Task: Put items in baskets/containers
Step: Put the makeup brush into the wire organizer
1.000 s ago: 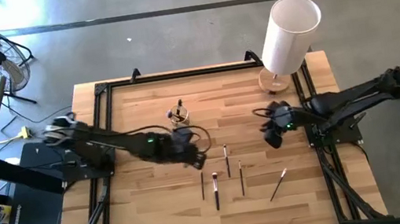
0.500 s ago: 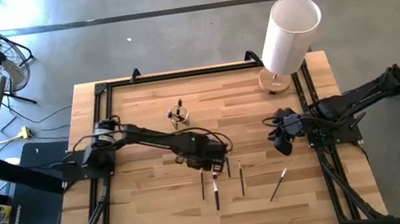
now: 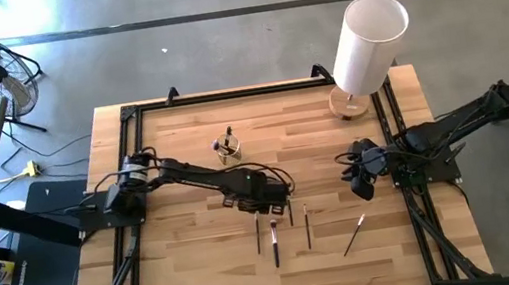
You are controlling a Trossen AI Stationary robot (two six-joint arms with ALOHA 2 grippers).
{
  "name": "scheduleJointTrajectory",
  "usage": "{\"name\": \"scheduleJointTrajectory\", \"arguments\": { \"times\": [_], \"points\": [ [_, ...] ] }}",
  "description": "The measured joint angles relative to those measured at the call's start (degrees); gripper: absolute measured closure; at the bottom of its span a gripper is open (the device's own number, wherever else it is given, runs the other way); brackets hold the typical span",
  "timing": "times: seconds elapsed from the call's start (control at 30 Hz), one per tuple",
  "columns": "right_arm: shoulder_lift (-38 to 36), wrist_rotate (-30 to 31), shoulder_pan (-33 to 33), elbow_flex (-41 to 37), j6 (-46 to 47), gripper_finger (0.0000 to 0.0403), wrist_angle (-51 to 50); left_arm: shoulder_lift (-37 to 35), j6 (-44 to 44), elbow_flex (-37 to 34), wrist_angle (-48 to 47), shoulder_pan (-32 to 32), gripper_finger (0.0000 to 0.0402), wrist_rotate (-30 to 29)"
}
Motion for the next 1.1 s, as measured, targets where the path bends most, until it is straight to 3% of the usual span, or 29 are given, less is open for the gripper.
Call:
{"name": "scheduleJointTrajectory", "arguments": {
  "times": [0.3, 0.4, 0.53, 0.7, 0.83, 1.1],
  "points": [
    [0.0, 0.03, -0.02, 0.0, -0.8, 0.032, -0.02, 3.54, -1.54, 0.2, 0.75, 0.42, 0.0296, 2.64],
    [0.0, 0.02, -0.02, 0.0, -0.8, 0.032, -0.04, 3.63, -1.74, 0.14, 0.48, 0.42, 0.0321, 2.64],
    [0.0, 0.03, -0.02, 0.0, -1.23, 0.032, -0.04, 3.72, -1.7, 0.17, 0.2, 0.39, 0.0386, 0.98],
    [0.0, 0.47, -0.02, 0.0, -1.49, 0.032, -0.04, 2.21, -0.8, 0.11, -0.63, 0.27, 0.0398, -1.55],
    [0.0, 0.75, -0.02, 0.0, -2.27, 0.032, -0.04, 0.49, -1.24, -0.33, -0.01, -0.72, 0.0401, -9.06],
    [0.0, 1.9, -0.04, 0.02, -2.3, 0.032, 0.02, -9.61, 0.11, -0.14, 0.07, -1.66, 0.0401, -26.04]
  ]
}}
